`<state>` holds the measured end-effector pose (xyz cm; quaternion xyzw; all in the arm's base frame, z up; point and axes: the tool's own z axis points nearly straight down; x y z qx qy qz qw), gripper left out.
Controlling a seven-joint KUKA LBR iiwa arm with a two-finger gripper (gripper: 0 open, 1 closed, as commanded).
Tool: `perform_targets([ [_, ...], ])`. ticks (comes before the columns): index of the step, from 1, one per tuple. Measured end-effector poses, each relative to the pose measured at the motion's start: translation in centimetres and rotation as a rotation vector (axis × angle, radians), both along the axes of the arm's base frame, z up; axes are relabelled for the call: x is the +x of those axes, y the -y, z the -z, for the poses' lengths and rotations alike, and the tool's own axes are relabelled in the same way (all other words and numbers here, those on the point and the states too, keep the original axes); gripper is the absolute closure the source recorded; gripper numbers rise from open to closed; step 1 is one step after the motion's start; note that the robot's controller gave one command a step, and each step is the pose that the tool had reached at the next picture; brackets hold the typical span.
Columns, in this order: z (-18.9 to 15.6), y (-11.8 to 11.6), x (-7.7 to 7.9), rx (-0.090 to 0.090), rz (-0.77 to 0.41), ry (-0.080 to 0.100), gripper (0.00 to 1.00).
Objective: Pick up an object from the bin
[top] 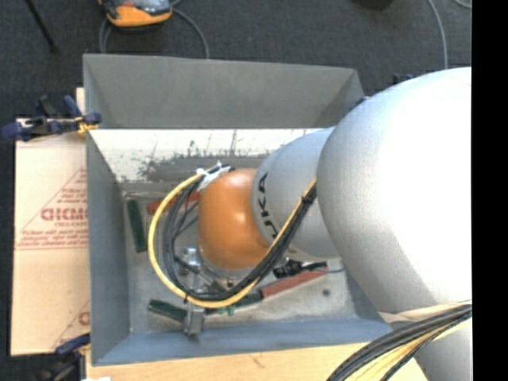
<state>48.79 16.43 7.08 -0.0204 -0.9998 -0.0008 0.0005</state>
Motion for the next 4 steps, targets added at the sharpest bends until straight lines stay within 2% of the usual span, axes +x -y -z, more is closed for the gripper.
perform_targets([
  [1, -0.12, 0.01, 0.10, 0.001, 0.004, 0.003, 1.00],
  [3, -0.14, -0.06, 0.06, -0.001, -0.015, 0.004, 1.00],
  [4, -0.12, -0.79, 0.38, -0.002, -0.042, 0.005, 1.00],
])
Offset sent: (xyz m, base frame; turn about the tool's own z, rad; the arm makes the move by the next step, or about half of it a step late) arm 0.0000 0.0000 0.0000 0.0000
